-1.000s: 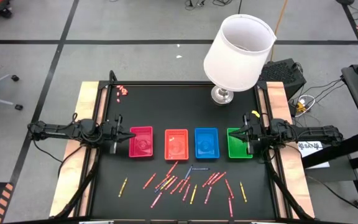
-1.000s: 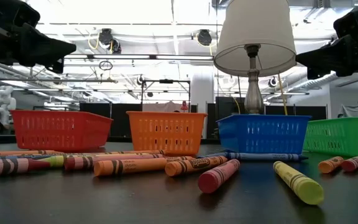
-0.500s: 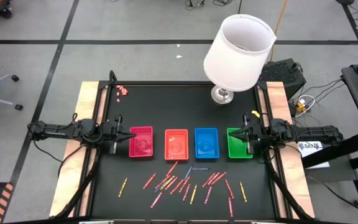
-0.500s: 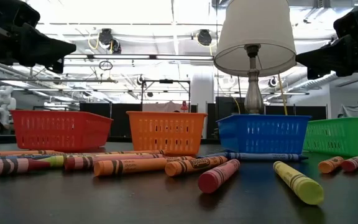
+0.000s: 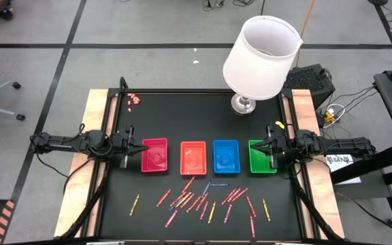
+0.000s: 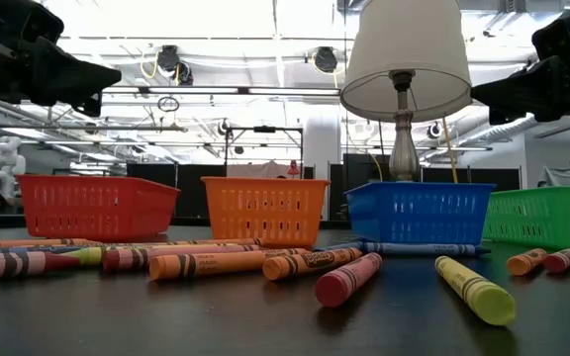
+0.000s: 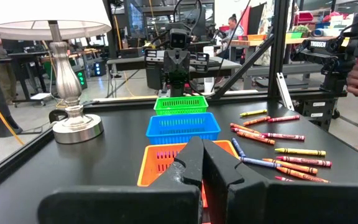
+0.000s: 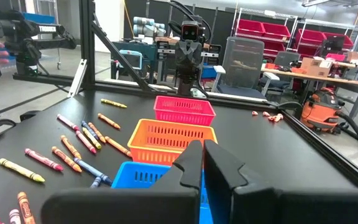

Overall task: Sort crayons
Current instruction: Put the orange crayon into the green bin

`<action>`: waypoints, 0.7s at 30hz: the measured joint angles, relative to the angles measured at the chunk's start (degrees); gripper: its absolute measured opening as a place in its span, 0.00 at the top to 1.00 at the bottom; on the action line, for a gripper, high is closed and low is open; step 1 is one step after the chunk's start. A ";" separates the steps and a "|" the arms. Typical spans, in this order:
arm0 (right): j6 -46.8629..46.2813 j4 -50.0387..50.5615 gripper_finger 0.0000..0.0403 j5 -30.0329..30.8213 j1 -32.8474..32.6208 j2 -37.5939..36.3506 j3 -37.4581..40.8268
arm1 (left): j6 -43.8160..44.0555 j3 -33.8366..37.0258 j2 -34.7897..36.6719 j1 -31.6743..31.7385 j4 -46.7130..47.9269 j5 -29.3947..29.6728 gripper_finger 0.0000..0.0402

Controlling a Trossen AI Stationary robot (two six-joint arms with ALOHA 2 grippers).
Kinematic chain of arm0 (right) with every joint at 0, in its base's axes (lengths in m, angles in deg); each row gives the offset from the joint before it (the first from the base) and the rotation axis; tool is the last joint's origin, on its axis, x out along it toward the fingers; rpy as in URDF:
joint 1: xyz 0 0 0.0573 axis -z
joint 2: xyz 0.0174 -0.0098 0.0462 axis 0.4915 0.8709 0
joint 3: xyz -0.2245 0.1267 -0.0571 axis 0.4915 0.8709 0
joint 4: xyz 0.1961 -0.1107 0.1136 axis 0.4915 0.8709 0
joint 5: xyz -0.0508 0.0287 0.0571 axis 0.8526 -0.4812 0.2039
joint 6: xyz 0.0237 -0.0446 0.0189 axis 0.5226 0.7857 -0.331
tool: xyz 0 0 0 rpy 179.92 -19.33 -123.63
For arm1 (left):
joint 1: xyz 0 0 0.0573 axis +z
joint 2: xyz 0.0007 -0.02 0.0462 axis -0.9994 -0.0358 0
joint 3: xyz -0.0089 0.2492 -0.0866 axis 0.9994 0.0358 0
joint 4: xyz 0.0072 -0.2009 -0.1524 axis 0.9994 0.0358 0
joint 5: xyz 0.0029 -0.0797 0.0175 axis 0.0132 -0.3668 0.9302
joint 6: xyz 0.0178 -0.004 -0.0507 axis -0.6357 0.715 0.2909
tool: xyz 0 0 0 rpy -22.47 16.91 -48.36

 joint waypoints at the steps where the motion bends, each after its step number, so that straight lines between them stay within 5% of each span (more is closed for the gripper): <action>1: 0.00 0.00 1.00 0.00 0.00 0.00 0.00 | 0.00 0.00 0.00 0.00 0.02 0.00 0.98; 21: -0.99 1.68 1.00 -4.58 -0.02 2.60 -9.83 | 0.00 0.02 0.00 0.00 -0.09 1.10 0.98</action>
